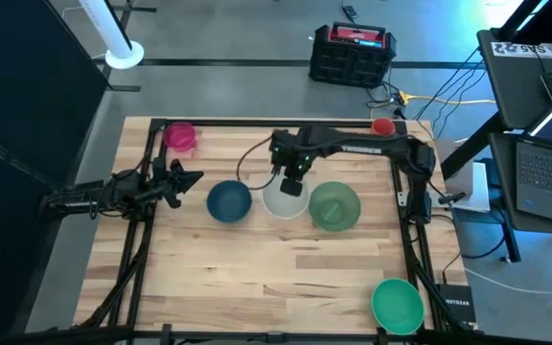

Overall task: Nest bowls inside each other
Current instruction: Stack the white bowl on top of the light green bowl

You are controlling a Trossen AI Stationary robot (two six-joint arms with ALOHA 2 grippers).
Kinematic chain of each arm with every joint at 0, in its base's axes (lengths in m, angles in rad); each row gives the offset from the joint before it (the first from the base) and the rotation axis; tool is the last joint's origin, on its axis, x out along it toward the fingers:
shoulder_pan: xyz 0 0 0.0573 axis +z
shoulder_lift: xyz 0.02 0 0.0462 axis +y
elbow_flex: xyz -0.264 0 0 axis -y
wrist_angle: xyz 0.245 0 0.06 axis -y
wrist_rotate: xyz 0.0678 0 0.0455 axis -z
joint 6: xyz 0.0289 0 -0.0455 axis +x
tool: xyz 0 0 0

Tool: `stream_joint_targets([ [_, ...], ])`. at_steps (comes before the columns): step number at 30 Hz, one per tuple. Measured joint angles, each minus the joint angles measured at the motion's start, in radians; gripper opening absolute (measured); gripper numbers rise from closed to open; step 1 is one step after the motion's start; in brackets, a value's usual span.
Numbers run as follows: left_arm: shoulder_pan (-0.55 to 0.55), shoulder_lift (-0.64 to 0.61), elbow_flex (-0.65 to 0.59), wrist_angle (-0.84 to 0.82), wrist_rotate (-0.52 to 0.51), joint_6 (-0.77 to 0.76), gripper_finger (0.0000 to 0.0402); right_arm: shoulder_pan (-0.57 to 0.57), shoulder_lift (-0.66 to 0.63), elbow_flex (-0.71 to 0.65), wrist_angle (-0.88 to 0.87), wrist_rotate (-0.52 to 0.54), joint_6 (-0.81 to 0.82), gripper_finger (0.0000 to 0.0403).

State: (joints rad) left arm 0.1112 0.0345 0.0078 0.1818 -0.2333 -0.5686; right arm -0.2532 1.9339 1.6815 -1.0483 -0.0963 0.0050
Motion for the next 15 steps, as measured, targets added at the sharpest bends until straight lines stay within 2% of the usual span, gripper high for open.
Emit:
stream_joint_targets([
  [4, 0.0, 0.0, 0.0, 0.0, 0.0, 0.0, 0.0, -0.02, -0.081, 0.021, -0.088, -0.03, -0.011, 0.0],
  [7, 0.0, 0.0, 0.0, -0.001, 0.0, 0.0, 0.0, -0.029, -0.161, -0.021, -0.158, -0.016, -0.026, 0.0],
  [9, 0.0, 0.0, 0.0, -0.001, 0.0, 0.0, 0.0, -0.031, -0.205, -0.08, -0.188, -0.003, -0.036, 0.0],
  [15, 0.0, 0.0, 0.0, -0.004, 0.0, -0.009, 0.0, -0.042, -0.295, -0.332, -0.094, -0.023, -0.003, 0.0],
])
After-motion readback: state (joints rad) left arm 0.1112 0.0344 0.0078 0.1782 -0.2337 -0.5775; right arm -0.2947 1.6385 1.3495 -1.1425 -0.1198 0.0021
